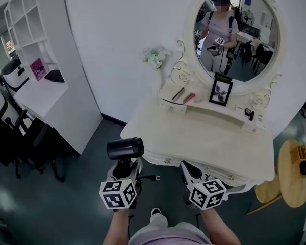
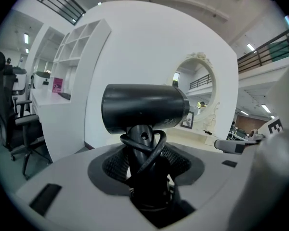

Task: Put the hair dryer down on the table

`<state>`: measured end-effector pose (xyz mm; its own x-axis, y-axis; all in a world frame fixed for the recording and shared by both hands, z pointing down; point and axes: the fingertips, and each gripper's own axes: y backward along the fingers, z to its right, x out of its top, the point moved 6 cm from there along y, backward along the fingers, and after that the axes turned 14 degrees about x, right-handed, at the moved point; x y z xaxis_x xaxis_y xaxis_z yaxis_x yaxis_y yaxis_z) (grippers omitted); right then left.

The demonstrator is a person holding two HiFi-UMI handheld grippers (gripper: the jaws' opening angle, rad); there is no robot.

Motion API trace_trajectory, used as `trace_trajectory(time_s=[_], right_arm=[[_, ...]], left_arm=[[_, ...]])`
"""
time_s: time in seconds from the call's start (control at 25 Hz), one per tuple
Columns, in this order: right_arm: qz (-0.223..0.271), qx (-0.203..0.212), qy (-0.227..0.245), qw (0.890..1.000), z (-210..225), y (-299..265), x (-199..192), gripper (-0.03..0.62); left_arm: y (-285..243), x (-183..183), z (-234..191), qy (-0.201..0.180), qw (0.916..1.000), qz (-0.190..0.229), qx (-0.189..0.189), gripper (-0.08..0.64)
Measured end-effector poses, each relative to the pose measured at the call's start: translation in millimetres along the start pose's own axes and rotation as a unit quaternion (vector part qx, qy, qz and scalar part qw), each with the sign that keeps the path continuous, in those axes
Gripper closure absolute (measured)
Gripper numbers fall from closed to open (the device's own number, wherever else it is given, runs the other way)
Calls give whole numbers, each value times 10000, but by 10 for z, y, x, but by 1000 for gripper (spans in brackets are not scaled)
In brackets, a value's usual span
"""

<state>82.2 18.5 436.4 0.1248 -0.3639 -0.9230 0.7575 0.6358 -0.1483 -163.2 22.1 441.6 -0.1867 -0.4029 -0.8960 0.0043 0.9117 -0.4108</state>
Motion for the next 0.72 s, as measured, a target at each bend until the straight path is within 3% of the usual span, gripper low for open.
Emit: trace_trajectory(time_s=[0.36,0.72], right_arm=[[45,-288,-118,9995,230,-356,86,591],[71,-271,-134,9995,541,-730,232,591]], left_arm=[[-644,254,-101,-151,9996,-139,-188,353],[-1218,457,-3,-384,9987,-271,-217,353]])
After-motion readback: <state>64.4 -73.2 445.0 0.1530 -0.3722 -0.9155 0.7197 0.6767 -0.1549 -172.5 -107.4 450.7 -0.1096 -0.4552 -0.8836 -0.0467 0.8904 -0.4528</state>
